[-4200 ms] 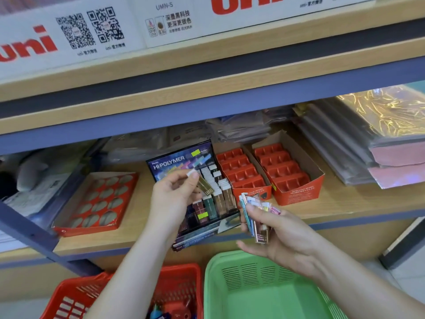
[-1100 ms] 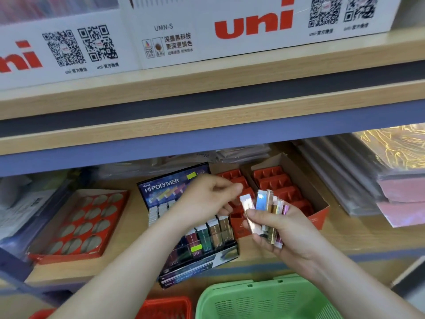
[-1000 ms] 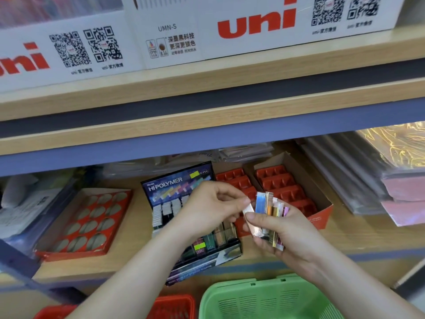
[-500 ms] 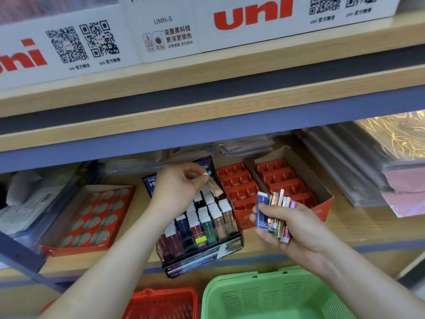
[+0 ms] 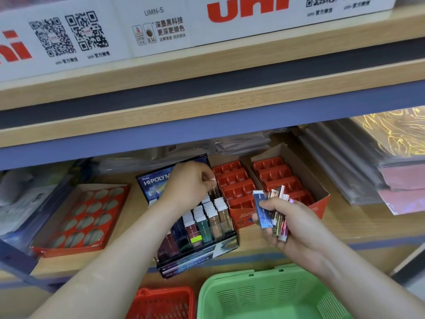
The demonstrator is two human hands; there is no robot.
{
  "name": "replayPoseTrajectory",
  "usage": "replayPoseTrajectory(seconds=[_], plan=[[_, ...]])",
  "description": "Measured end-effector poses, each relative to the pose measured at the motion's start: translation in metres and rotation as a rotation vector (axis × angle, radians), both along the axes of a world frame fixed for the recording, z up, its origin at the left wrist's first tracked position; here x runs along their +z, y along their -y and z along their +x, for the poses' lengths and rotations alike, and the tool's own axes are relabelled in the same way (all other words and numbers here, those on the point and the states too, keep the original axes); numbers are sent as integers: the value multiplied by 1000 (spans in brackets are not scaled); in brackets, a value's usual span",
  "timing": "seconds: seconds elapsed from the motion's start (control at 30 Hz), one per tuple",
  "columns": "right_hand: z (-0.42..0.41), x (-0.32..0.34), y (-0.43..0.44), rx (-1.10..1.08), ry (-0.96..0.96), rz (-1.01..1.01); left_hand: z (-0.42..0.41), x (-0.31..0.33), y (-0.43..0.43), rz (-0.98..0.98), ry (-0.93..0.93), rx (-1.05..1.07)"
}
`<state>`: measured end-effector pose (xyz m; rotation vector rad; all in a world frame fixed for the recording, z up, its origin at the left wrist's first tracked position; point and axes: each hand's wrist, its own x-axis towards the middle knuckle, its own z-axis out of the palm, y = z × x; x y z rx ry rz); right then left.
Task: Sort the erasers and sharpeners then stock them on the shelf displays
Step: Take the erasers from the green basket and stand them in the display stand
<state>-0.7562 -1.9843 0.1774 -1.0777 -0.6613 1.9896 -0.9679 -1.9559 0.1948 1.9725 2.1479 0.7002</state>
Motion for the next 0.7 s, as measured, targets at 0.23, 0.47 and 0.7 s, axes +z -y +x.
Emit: replayPoseTrajectory(seconds=[0.23, 0.47, 0.7], plan=[[2, -1, 3, 20, -2, 19, 1, -5, 1, 11, -196, -58], [-1, 0, 4, 18, 45, 65, 3, -17, -4, -53, -13, -13], [-5, 1, 5, 81, 122, 202, 18, 10, 19, -63, 460, 2]])
